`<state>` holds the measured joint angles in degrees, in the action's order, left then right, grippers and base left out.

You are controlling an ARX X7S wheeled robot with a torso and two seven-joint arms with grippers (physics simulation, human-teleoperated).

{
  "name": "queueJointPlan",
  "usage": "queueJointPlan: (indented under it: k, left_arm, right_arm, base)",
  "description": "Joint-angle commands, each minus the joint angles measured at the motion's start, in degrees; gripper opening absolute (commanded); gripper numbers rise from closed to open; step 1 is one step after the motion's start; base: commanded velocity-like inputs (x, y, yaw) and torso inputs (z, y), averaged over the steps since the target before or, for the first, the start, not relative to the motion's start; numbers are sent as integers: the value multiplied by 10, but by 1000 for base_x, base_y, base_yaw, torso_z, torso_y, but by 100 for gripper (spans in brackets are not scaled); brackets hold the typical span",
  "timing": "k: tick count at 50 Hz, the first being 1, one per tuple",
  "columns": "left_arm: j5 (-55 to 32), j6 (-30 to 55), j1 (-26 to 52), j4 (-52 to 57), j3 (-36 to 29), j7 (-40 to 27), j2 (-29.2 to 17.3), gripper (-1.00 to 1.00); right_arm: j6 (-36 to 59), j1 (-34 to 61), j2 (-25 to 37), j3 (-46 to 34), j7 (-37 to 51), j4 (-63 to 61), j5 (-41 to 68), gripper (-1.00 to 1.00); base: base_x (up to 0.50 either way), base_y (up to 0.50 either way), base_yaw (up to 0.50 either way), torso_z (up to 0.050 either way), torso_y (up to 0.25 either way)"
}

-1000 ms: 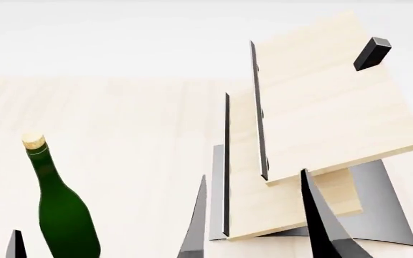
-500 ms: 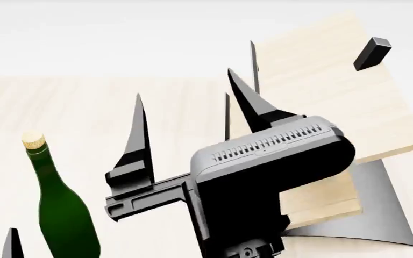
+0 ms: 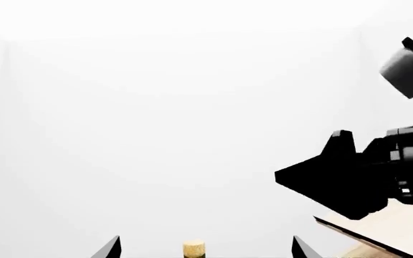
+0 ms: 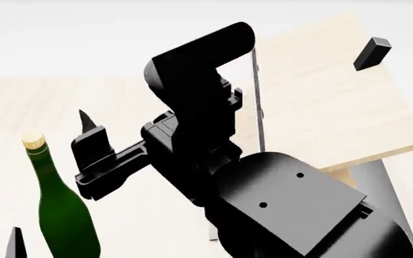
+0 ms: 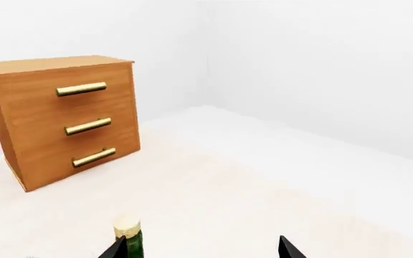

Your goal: Put the wine bottle on the wine rack.

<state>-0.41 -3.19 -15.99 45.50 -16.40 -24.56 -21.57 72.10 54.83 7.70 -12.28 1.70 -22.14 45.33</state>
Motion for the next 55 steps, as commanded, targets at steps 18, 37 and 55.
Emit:
queueJointPlan:
  k: [18,37,55]
  left_arm:
    - [0,3,4,1,-8,-3,-4,100]
    - [-1,3,5,1,-12,-5,-8,100]
    - [-3,3,7,1,-15,-8,-11,100]
  right_arm:
    - [40,93,-20,-58,-112,200,77,100]
    - [-59,82,-35,-146,-148,260,18,100]
    - [-179,90,-67,-172,-159,362,-10,100]
  base:
    - [0,0,0,0,0]
    - [0,0,0,0,0]
    - [0,0,0,0,0]
